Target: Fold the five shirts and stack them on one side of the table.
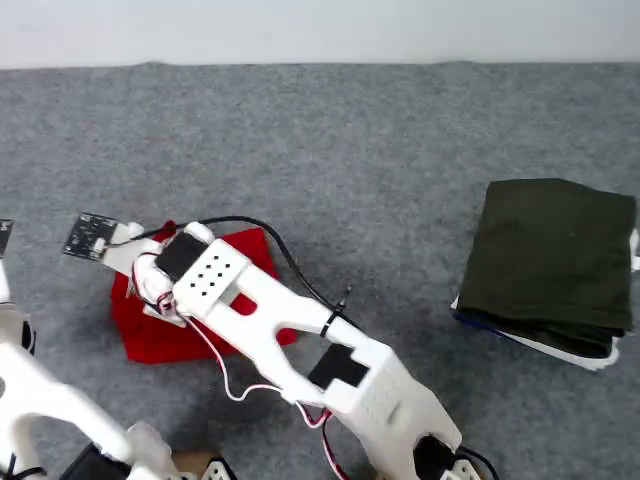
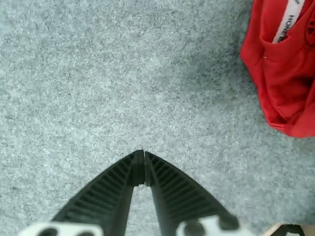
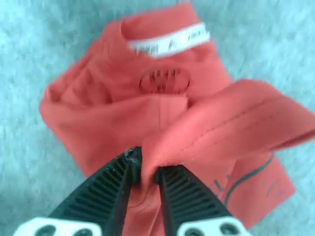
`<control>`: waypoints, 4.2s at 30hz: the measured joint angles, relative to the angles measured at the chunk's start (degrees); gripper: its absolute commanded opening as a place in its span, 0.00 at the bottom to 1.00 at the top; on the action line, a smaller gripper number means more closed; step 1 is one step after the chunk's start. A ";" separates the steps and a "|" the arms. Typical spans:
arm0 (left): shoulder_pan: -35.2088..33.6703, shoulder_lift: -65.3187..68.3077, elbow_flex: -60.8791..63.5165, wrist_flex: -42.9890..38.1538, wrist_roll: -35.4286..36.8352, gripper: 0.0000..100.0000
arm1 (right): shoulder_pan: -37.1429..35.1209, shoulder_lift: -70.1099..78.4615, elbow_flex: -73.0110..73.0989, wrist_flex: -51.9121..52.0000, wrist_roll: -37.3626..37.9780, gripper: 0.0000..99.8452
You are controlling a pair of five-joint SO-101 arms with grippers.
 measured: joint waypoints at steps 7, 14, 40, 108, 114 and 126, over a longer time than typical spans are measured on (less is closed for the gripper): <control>0.00 0.00 3.43 -1.32 0.26 0.01 | -0.35 10.99 -17.49 0.00 0.00 0.01; 0.00 0.00 3.52 -1.49 0.35 0.01 | -2.11 15.47 -28.75 4.13 -1.05 0.30; -8.00 0.00 -8.00 6.86 0.00 0.01 | 3.43 21.71 -38.59 17.85 2.20 0.01; -6.42 0.00 -16.53 11.87 0.00 0.01 | 16.88 34.73 -55.38 20.22 -0.09 0.05; -6.42 0.00 -16.53 11.87 0.00 0.01 | 22.86 39.38 -55.38 20.31 -0.09 0.05; -6.42 0.00 -16.53 11.87 0.00 0.01 | 10.11 35.43 -55.38 18.81 -0.26 0.05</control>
